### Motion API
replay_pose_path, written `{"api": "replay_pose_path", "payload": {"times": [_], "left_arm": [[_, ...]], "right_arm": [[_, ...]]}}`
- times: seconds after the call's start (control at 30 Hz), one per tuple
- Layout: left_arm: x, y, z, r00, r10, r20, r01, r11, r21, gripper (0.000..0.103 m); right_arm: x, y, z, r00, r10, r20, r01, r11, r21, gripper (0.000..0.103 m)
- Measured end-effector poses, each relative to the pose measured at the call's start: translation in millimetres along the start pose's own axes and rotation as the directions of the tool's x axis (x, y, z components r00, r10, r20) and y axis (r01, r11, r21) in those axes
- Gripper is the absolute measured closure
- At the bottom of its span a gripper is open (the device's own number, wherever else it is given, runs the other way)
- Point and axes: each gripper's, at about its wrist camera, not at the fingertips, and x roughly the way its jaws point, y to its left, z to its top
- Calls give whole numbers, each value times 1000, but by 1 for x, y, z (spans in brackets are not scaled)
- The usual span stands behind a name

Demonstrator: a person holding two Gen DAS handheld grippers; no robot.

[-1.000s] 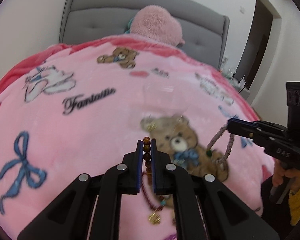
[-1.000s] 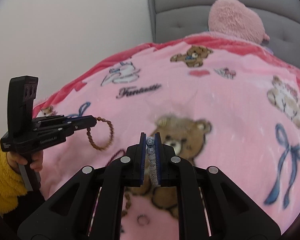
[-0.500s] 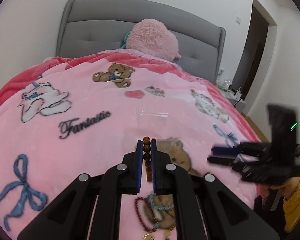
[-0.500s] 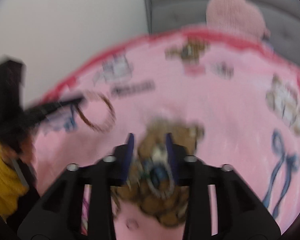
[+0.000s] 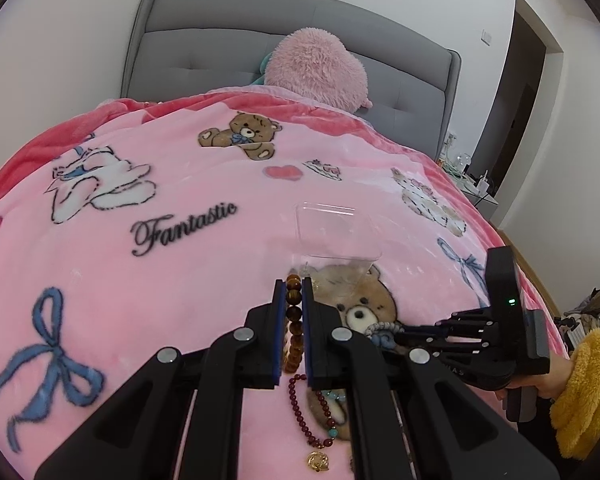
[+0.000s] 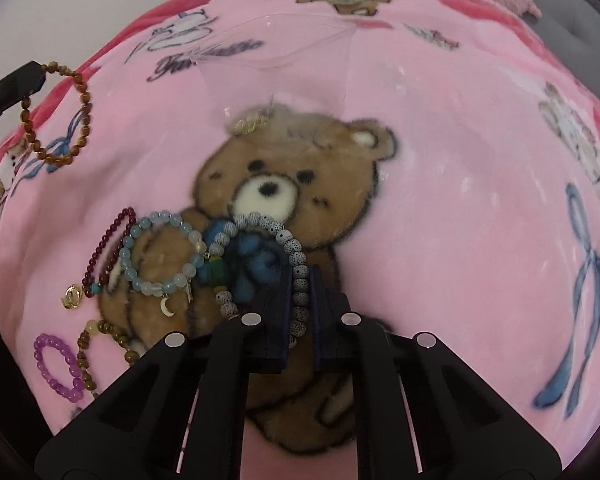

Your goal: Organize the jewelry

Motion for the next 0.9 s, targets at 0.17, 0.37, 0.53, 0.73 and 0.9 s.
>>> {"api": "replay_pose_path", "payload": {"times": [0.17, 0.37, 0.53, 0.73, 0.9], "left_arm": [[7, -8, 11, 1000, -22, 6, 22, 1000, 22, 96], [22, -16, 32, 998, -55, 17, 55, 998, 34, 96], [43, -21, 51, 996, -88, -6, 88, 995, 45, 96], [66, -24, 67, 993, -114, -3, 114, 992, 51, 96], [87, -25, 72, 995, -97, -17, 98, 994, 45, 96]], "right_arm": [[-42, 3, 22, 990, 27, 139, -26, 1000, -15, 95], [-90, 6, 63, 958, 54, 281, -42, 998, -49, 95], [-98, 4, 98, 943, 62, 326, -41, 997, -70, 95], [-82, -5, 119, 942, 78, 328, -69, 997, -38, 95], [-58, -15, 125, 950, 96, 296, -100, 995, 1, 95]]}}
